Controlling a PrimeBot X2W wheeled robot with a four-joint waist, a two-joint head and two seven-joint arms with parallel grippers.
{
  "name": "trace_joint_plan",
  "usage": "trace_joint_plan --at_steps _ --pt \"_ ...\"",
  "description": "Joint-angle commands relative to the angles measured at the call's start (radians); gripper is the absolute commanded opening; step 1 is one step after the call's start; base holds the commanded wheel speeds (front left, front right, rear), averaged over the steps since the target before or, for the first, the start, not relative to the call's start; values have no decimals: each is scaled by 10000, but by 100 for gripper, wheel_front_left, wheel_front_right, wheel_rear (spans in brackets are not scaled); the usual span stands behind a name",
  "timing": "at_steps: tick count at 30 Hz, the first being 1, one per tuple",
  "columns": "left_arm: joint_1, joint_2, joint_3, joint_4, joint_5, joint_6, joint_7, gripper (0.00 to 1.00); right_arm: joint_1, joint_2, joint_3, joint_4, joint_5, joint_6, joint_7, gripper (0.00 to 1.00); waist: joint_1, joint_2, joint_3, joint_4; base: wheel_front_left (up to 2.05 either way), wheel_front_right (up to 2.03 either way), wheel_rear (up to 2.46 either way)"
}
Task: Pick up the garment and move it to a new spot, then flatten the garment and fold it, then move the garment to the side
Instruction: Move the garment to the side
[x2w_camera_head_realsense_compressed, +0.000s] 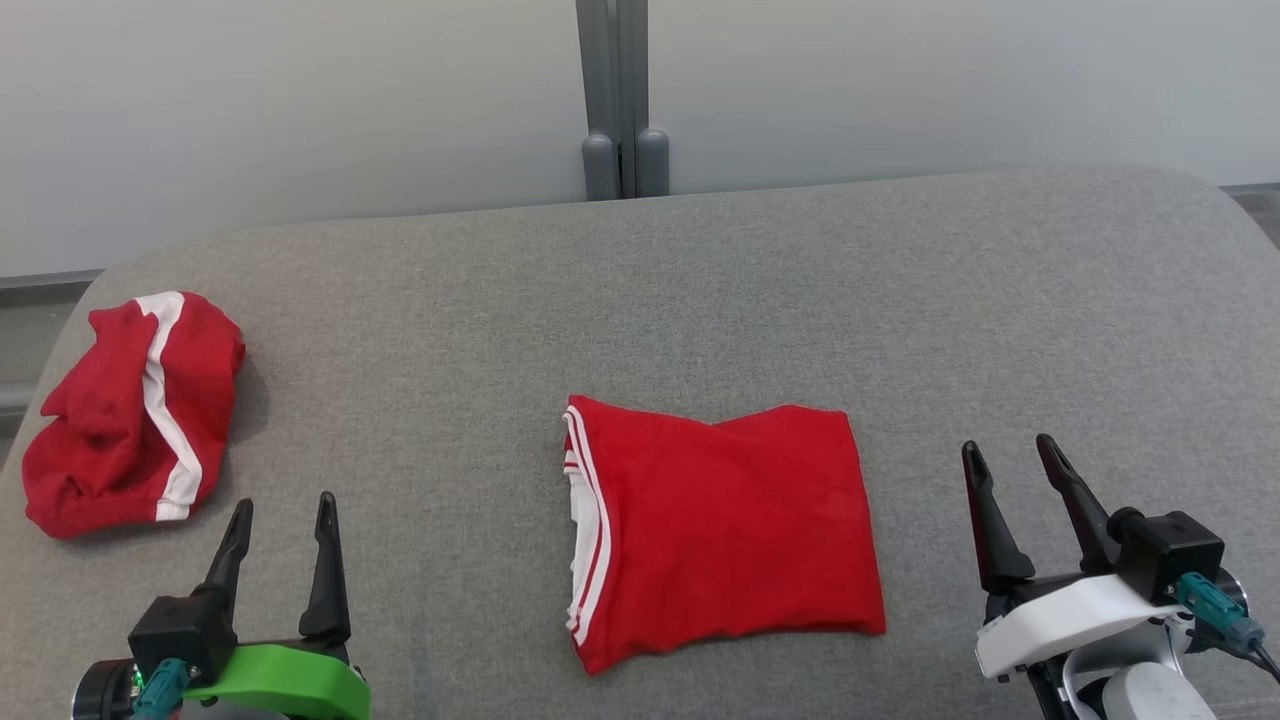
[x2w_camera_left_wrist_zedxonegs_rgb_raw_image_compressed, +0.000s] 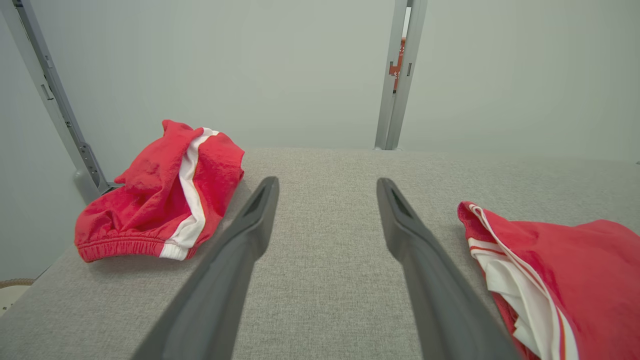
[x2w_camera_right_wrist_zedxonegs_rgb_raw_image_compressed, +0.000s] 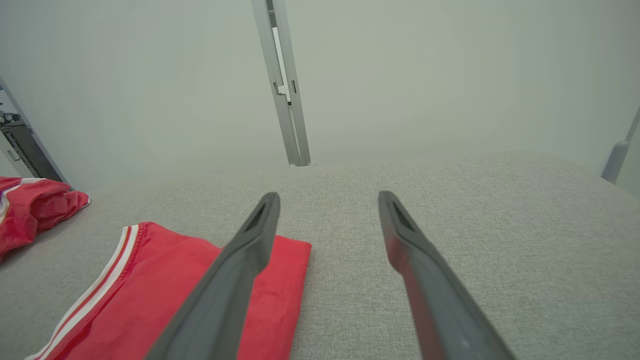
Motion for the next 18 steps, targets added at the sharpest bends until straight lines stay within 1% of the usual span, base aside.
trace_joint_plan --at_steps 1,18 --pt "127 93 -15 -45 -78 39 31 100 86 22 -8 -59 -80 -2 54 100 0 0 2 -6 0 0 0" --pt "138 174 -146 -71 -227 173 105 100 199 139 -42 -250 -286 -2 234 100 0 0 3 42 0 0 0"
